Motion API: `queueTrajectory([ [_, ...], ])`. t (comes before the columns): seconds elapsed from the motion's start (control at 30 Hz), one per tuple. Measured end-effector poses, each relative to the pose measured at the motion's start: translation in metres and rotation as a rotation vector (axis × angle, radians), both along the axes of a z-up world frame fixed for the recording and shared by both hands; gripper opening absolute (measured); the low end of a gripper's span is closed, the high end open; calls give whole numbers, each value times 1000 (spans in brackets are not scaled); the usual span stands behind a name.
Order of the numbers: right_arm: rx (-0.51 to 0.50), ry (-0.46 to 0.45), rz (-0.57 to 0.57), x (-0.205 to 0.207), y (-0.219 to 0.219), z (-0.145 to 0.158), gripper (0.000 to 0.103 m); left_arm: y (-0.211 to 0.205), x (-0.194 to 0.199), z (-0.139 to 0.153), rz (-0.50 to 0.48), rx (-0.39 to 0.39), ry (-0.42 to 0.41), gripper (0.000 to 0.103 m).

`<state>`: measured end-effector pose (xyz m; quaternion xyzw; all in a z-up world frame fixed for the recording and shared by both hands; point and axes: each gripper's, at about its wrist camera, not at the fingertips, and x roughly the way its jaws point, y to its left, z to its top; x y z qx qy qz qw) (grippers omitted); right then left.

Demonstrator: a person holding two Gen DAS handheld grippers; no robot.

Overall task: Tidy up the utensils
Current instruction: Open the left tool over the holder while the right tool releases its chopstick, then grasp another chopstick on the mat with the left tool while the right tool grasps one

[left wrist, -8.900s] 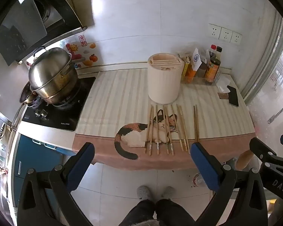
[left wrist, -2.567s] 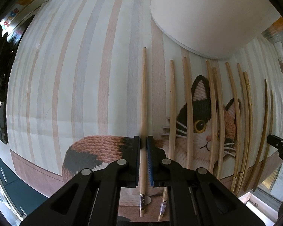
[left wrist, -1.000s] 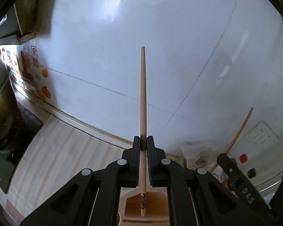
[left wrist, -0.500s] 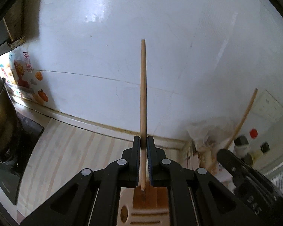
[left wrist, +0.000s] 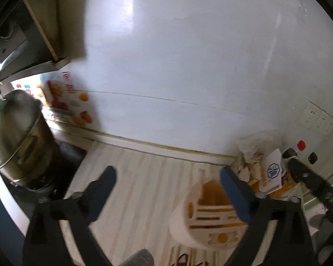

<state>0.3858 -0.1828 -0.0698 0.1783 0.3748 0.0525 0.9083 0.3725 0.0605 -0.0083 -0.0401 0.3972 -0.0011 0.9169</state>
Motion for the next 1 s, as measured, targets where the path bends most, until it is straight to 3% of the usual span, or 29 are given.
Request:
queueTrajectory([
  [0.13, 24, -22, -47, -20, -8, 12, 84, 11, -12, 2, 11, 42, -2, 103],
  [0.2, 30, -60, -73, -35, -14, 17, 103, 17, -17, 1, 12, 44, 3, 103],
  [0.33, -31, -128, -147, -62, -19, 26, 103, 23, -31, -5, 19, 68, 8, 103],
  [0.43, -57, -126, -175, -78, -22, 24, 103, 25, -41, -27, 16, 76, 57, 103],
  [0.67, -99, 44, -201, -106, -35, -19, 103, 20, -64, -103, -21, 108, 221, 103],
  [0.73, -97, 117, -202, -113, -41, -41, 98, 16, -68, -135, -48, 124, 295, 102],
  [0.8, -87, 183, -193, -118, -45, -61, 86, 12, -72, -162, -71, 124, 367, 96],
  [0.87, -77, 268, -186, -124, -50, -87, 66, 6, -77, -198, -104, 114, 470, 86],
  [1.0, -41, 427, -177, -132, -60, -137, 52, -5, -89, -251, -138, 124, 609, 81],
])
